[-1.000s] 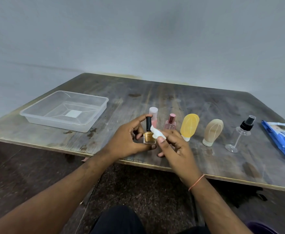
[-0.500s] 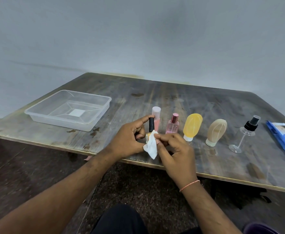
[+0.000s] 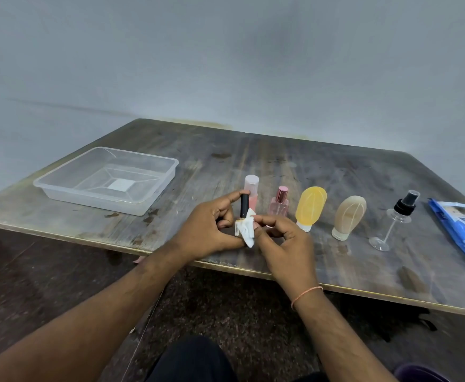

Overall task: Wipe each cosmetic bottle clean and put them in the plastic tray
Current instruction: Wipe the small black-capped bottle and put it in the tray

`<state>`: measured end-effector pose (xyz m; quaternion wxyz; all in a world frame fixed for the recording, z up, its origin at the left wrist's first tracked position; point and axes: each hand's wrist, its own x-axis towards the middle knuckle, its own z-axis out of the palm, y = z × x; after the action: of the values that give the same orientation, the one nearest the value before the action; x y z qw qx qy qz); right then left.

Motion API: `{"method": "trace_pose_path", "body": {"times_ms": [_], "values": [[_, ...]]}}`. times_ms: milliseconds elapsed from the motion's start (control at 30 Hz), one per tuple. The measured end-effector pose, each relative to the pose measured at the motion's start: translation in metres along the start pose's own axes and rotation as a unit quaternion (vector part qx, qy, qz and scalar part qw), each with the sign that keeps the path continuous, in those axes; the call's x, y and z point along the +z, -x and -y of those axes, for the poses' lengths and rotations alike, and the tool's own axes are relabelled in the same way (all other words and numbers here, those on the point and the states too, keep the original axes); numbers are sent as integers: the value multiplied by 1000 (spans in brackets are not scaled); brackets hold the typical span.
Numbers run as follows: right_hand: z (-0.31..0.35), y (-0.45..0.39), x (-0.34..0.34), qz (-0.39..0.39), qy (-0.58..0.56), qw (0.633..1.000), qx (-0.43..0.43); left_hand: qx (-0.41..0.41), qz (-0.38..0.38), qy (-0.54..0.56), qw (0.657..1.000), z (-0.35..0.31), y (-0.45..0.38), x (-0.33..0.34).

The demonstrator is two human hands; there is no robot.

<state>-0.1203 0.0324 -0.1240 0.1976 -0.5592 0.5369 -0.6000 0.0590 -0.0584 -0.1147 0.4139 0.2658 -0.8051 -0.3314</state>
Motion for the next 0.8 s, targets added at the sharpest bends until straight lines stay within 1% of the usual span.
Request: {"method": "trace_pose_path", "body": {"times_ms": [100,233,300,433,667,800], "values": [[3,-1,2,-12,4,1000,-5,3,19,-12,1000,0,0,2],[3,4,2,19,30,998,-45,15,30,-12,999,1,0,2],[0,5,-1,17,38,998,-43,19,27,-11,999,1,0,2],[-1,3,-2,-21,65,997,-40,16,6,-7,1000,1,1,1],[1,4,1,-12,48,998,-45,23,24,-12,999,2,1,2],[0,6,7,5,100,992,-75,22,34,-18,999,1,2,4]]}}
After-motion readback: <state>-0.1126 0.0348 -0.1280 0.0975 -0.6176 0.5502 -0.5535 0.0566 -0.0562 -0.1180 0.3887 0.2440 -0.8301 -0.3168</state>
